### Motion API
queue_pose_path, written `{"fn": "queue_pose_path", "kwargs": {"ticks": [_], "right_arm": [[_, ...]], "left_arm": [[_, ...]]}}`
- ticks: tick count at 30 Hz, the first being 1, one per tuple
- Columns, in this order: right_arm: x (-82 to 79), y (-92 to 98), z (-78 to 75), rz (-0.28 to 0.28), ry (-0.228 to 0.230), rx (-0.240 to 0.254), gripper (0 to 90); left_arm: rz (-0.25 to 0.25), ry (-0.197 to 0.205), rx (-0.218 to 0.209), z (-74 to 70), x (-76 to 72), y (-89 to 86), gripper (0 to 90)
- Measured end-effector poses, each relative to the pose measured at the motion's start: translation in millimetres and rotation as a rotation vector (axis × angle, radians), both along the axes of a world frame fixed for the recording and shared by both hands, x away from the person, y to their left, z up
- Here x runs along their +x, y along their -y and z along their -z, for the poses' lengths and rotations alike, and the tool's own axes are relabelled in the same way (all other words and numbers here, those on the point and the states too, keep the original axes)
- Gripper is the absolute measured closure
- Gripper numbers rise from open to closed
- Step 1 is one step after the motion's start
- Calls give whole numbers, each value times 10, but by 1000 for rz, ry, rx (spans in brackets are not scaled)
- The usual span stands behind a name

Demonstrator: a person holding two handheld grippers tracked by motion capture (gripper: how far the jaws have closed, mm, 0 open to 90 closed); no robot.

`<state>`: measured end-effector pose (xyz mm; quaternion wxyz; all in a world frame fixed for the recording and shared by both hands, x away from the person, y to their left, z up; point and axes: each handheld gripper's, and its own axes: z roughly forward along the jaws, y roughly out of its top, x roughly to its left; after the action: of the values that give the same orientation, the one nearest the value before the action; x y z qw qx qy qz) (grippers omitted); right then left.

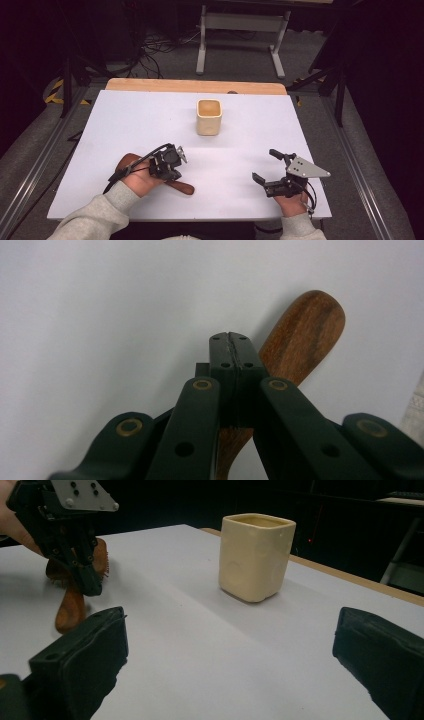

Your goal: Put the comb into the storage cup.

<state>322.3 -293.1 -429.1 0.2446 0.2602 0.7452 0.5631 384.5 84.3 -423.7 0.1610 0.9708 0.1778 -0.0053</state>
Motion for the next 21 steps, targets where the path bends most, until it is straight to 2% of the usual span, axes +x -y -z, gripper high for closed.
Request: {"fn": "queue_pose_path", "kwargs": {"ticks": [21], "right_arm": [[2,-23,8,-5,-6,3,20]], "left_arm": [[-4,-38,16,43,-347,-433,900]]}}
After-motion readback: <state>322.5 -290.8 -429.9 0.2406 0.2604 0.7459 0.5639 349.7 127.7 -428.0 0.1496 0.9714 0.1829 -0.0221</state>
